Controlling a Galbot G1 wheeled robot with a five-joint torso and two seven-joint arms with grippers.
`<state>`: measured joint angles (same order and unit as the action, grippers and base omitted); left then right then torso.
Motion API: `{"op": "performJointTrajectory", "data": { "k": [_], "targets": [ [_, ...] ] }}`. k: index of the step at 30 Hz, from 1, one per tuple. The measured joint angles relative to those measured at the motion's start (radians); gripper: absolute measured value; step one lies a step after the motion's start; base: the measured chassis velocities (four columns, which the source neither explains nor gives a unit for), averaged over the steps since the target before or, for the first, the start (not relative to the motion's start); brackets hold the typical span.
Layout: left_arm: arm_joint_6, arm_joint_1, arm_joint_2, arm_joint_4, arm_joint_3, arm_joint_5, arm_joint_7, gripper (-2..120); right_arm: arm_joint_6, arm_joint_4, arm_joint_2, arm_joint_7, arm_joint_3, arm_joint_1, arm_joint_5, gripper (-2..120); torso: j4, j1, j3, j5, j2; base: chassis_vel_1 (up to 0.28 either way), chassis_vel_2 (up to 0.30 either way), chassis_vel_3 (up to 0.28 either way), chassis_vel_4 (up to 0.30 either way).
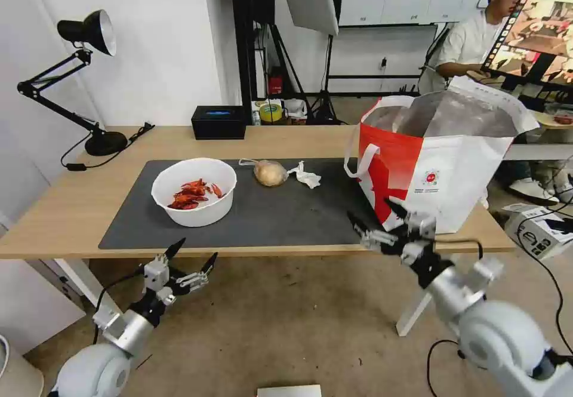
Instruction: Pick up the trash from the table and place it into the takeout bag.
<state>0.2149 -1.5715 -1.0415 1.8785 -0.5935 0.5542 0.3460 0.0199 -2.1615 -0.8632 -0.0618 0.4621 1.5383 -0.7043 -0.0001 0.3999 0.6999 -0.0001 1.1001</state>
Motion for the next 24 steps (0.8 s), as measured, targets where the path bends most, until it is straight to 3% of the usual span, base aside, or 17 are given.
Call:
{"op": "performJointTrajectory", "data": {
  "k": [7,24],
  "targets": [
    [-0.004,0.002,-0.033,-0.008,0.020,-0.005,0.005,100,0.040,0.058,-0.052,-0.012,-0.009,0.067,0.041,100,0.0000,0.000,0.000,0.0000,0.000,0.000,0.000,0.000,0.000],
    [-0.008,0.007,-0.042,-0.014,0.025,-0.019,0.004,100,0.029,0.102,-0.061,-0.031,-0.038,0.032,0.038,100,0.0001,0.000,0.000,0.0001,0.000,0.000,0.000,0.000,0.000]
  ]
}}
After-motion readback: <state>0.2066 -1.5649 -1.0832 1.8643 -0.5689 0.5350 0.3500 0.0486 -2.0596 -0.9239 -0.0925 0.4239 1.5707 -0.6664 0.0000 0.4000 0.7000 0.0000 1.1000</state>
